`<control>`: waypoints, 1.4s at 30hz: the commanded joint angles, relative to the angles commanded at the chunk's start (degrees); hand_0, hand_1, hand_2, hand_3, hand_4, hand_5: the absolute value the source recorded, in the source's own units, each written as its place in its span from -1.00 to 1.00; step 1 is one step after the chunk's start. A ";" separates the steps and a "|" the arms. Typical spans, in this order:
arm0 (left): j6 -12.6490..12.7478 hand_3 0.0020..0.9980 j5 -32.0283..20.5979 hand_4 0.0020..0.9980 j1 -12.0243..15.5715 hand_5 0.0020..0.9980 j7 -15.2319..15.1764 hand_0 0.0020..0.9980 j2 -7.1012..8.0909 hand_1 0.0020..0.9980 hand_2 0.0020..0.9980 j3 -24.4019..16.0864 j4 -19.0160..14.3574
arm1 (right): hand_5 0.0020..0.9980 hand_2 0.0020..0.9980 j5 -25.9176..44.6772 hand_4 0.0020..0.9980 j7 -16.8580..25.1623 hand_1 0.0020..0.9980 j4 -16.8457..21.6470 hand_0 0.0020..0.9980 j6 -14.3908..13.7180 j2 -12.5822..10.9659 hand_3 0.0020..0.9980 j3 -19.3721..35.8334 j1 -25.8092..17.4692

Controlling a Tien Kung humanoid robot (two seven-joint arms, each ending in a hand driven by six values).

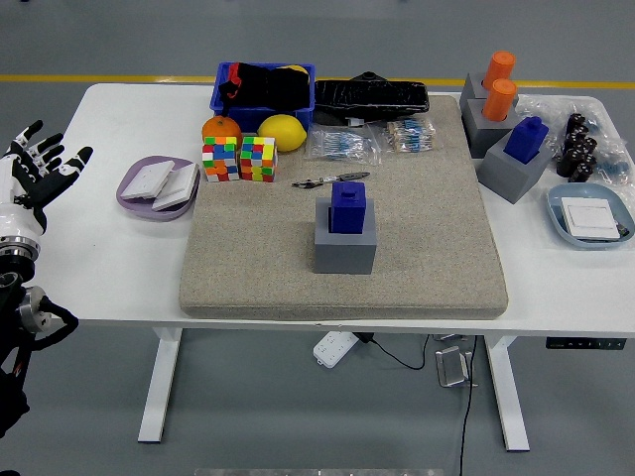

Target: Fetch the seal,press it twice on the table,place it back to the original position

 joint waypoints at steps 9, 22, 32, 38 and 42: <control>-0.10 0.76 0.26 0.84 0.24 -0.85 0.09 0.63 -0.97 0.60 0.50 0.28 0.04 | 0.04 0.47 0.06 0.66 0.03 0.50 -0.29 0.77 0.02 0.49 0.49 -0.06 -0.43; -0.18 0.71 0.60 0.83 1.01 -0.86 0.20 0.64 -1.74 0.58 0.50 0.04 -0.19 | 0.04 0.47 -1.75 0.66 0.09 0.50 -0.91 0.77 0.00 1.55 0.49 2.56 -0.25; -0.07 0.68 0.68 0.83 0.84 -0.86 0.11 0.64 -1.97 0.57 0.49 0.20 -0.26 | 0.04 0.47 -2.58 0.66 0.10 0.50 -0.84 0.77 -0.01 1.67 0.49 3.67 -0.43; -0.04 0.68 0.64 0.83 0.94 -0.86 0.12 0.64 -2.01 0.57 0.48 0.38 -0.22 | 0.04 0.47 -2.04 0.66 0.15 0.50 -0.78 0.77 -0.03 1.72 0.49 3.35 -0.12; -0.06 0.68 0.64 0.82 0.96 -0.87 0.16 0.64 -2.09 0.57 0.48 0.63 -0.14 | 0.04 0.48 -2.17 0.66 0.15 0.50 -0.90 0.77 -0.01 1.80 0.49 3.51 -0.03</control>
